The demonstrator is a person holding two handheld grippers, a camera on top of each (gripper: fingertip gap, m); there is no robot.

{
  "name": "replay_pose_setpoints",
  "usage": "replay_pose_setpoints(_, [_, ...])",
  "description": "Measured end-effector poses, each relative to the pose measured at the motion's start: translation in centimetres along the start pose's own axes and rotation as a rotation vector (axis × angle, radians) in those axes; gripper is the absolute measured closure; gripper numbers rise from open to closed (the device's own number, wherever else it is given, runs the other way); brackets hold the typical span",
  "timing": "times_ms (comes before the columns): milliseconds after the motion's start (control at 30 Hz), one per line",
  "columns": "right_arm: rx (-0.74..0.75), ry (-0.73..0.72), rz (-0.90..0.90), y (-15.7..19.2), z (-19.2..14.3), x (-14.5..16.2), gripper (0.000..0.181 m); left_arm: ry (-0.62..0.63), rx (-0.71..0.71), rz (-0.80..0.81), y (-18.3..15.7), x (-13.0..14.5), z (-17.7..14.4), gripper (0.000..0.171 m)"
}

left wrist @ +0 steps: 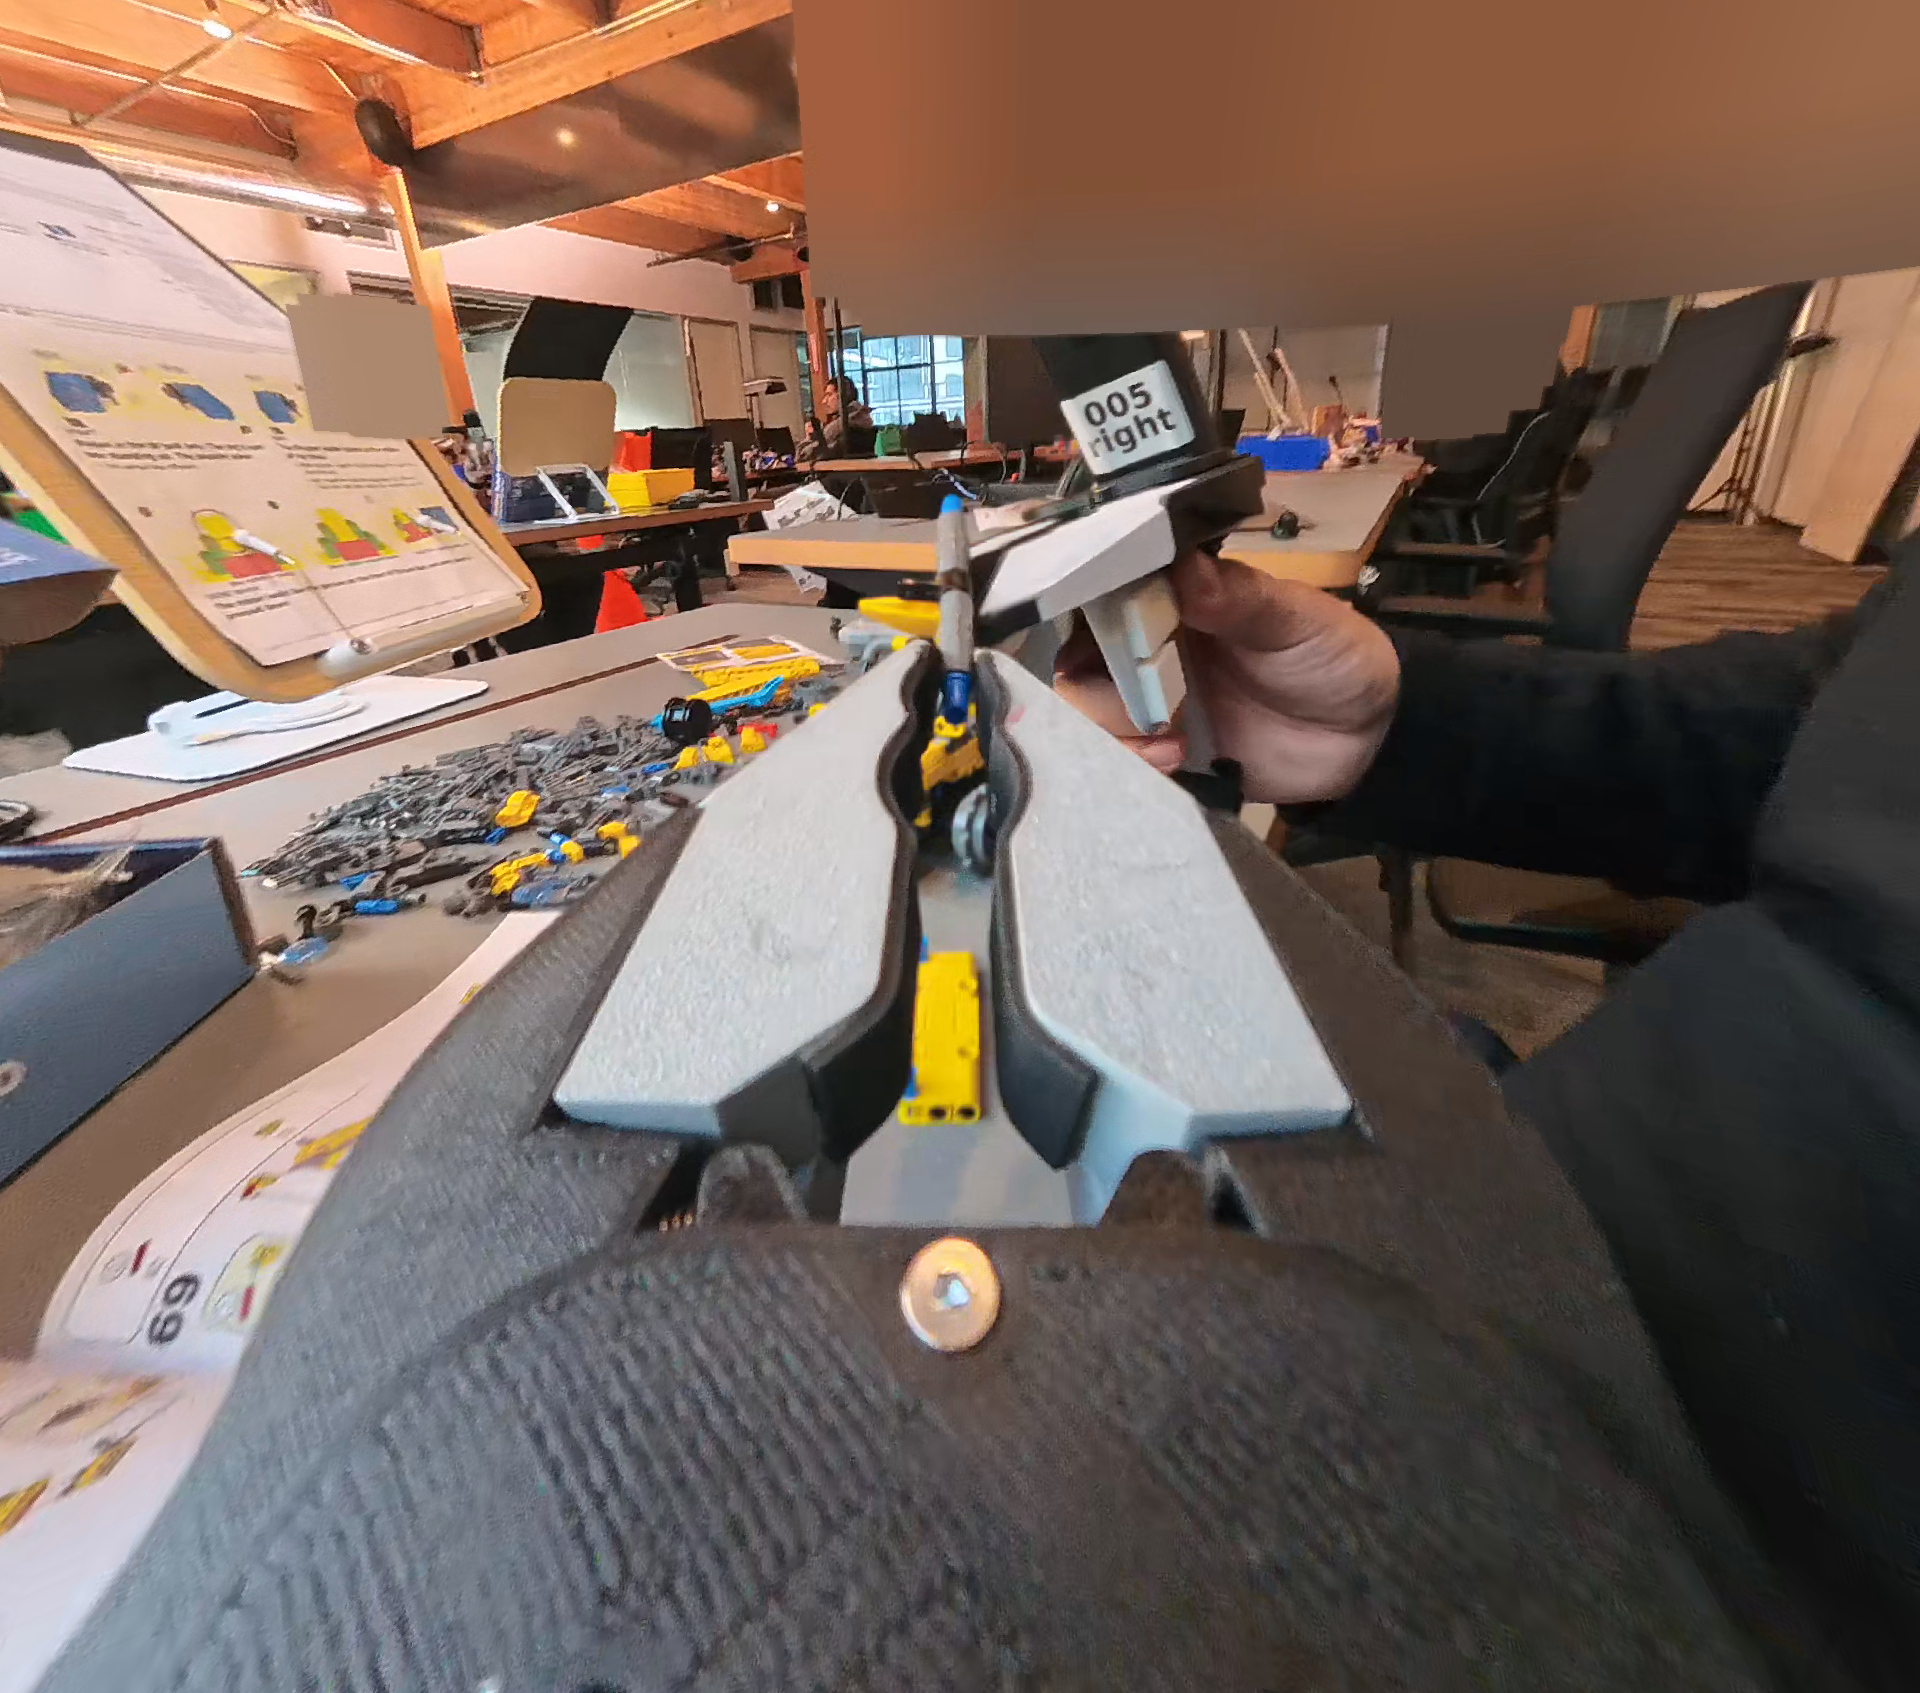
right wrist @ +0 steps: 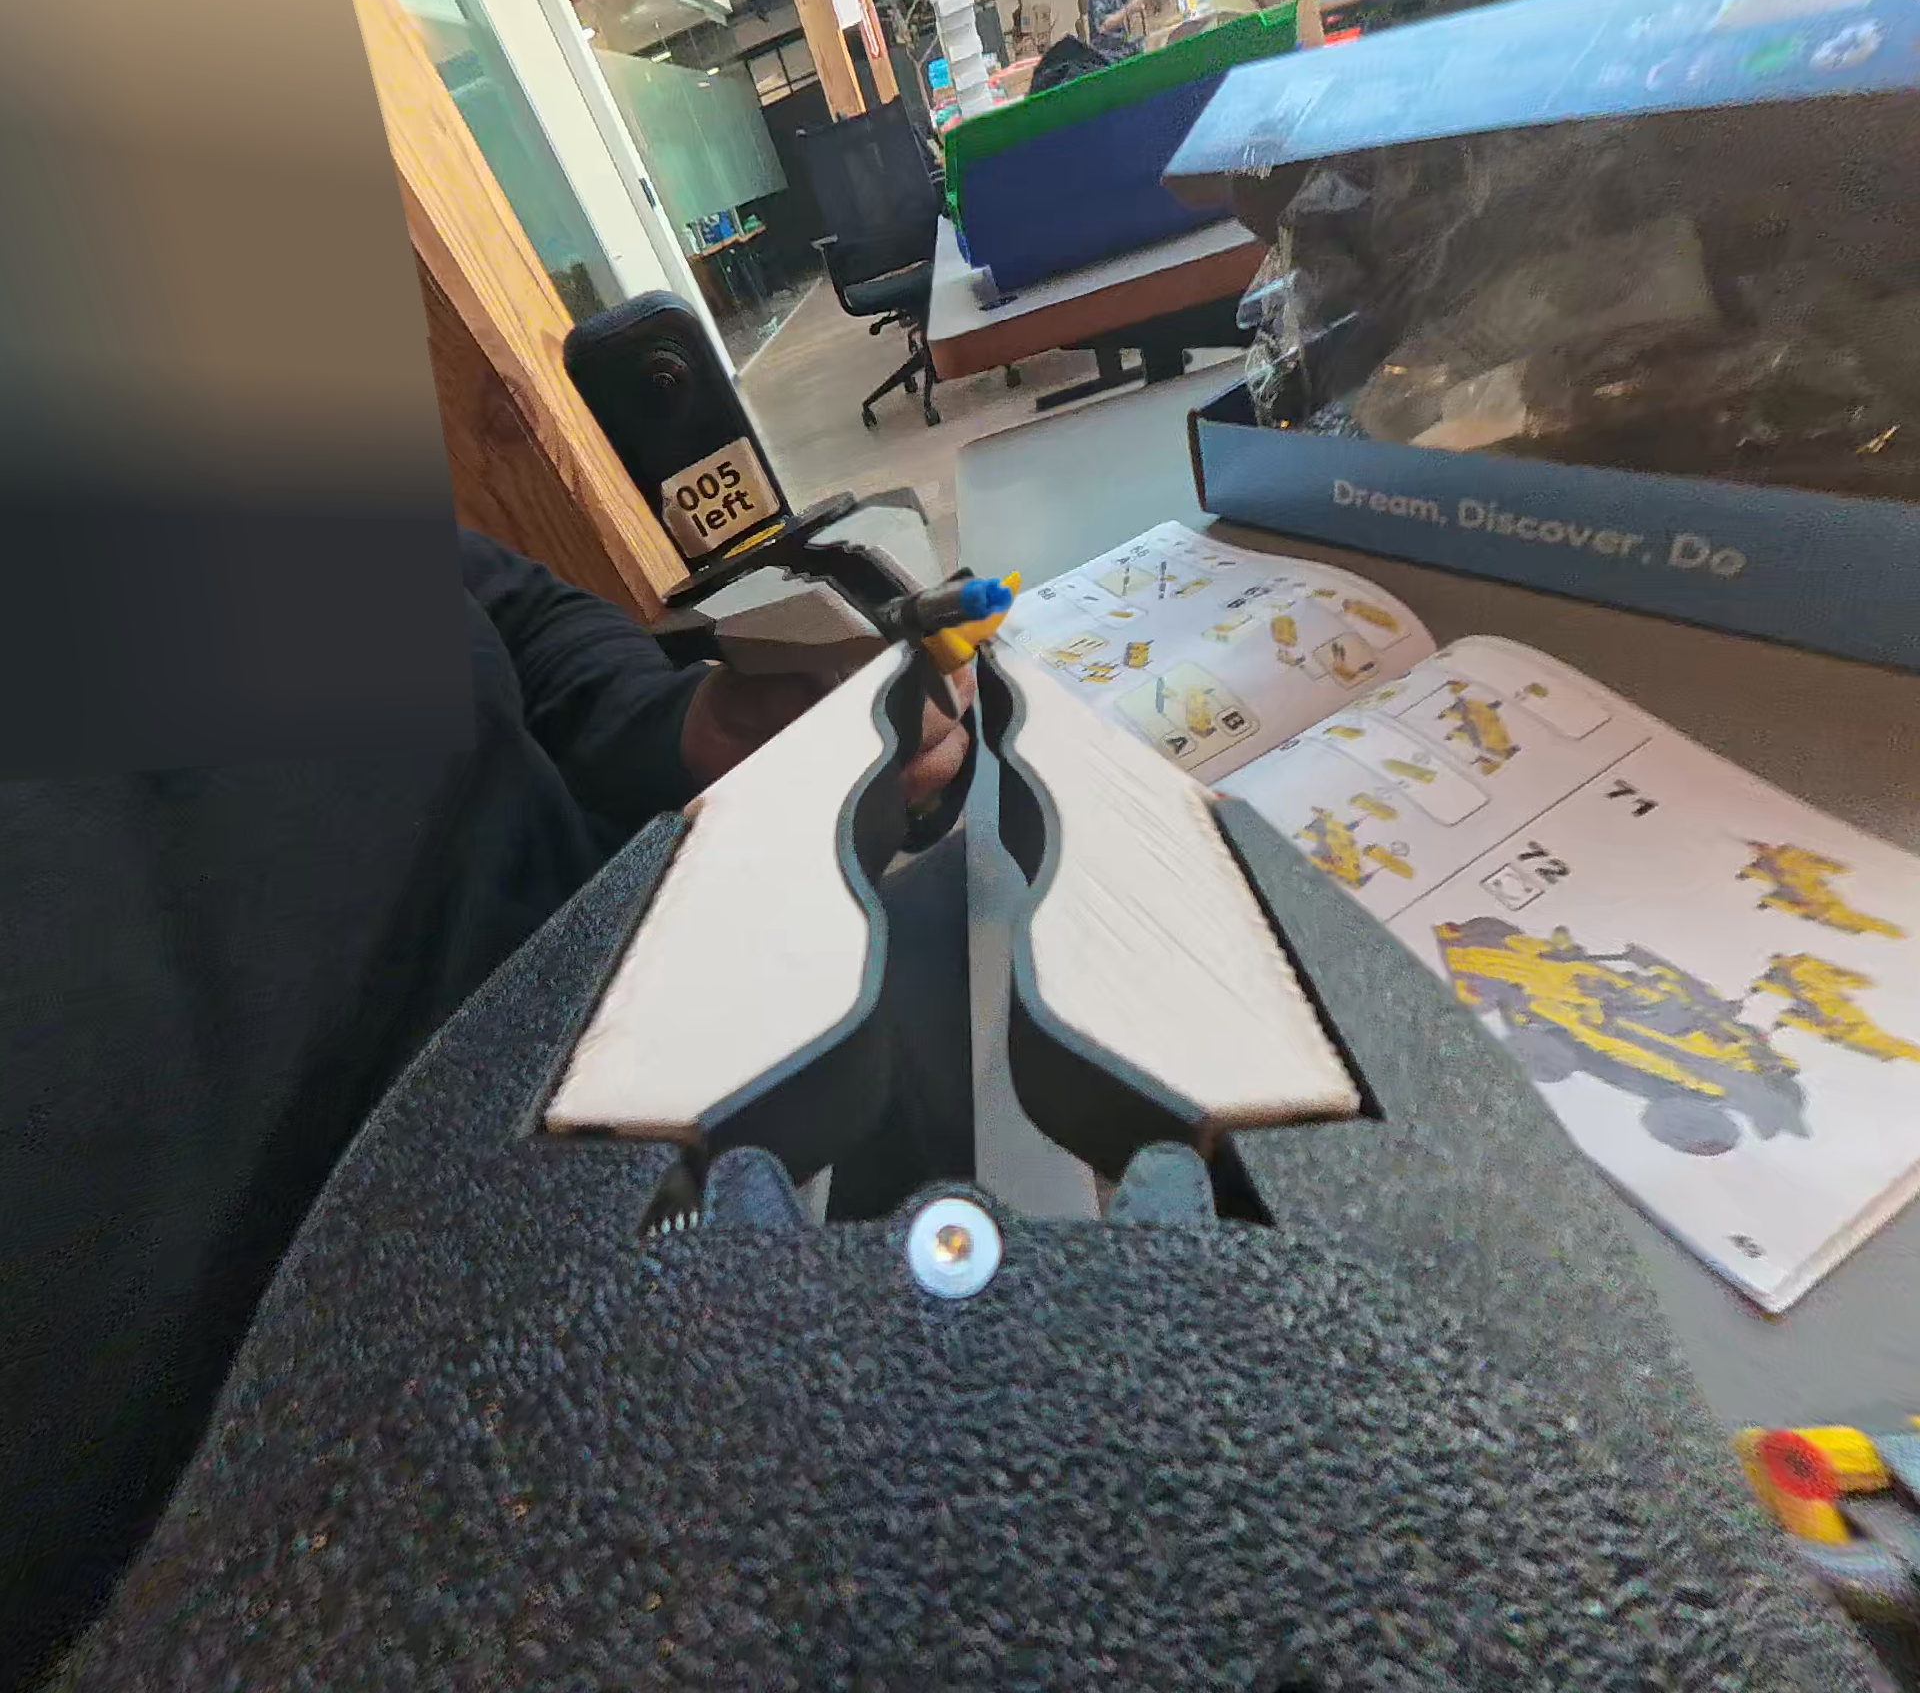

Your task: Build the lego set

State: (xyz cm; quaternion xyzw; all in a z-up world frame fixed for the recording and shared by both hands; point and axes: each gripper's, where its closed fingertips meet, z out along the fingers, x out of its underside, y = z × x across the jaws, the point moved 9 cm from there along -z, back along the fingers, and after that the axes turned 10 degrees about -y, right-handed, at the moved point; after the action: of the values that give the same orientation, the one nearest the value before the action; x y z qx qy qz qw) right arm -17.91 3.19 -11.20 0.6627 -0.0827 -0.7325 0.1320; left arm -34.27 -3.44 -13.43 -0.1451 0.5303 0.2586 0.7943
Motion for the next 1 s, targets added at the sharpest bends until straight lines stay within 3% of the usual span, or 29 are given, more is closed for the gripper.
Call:
replay_pose_setpoints(167, [-0.007,-0.023,-0.091,0.7,-0.9,-1.7,0.172,-0.037,0.045,-0.090,-0.2,0.0,1.5,0.168])
replay_pose_setpoints(433, [0.085,0.119,-0.175,0.6,-2.7,-0.5,0.175,0.124,0.059,-0.124,-0.6,2.7,2.4,0.168])
replay_pose_setpoints(733, [0.083,0.186,-0.180,1.1,-3.2,1.2,0.176,0.211,0.033,0.004,-2.1,3.6,1.6,0.168])
replay_pose_setpoints(1000, [0.087,0.228,-0.170,0.8,-2.9,1.7,0.181,0.245,0.028,-0.036,-1.8,4.2,1.6,0.168])
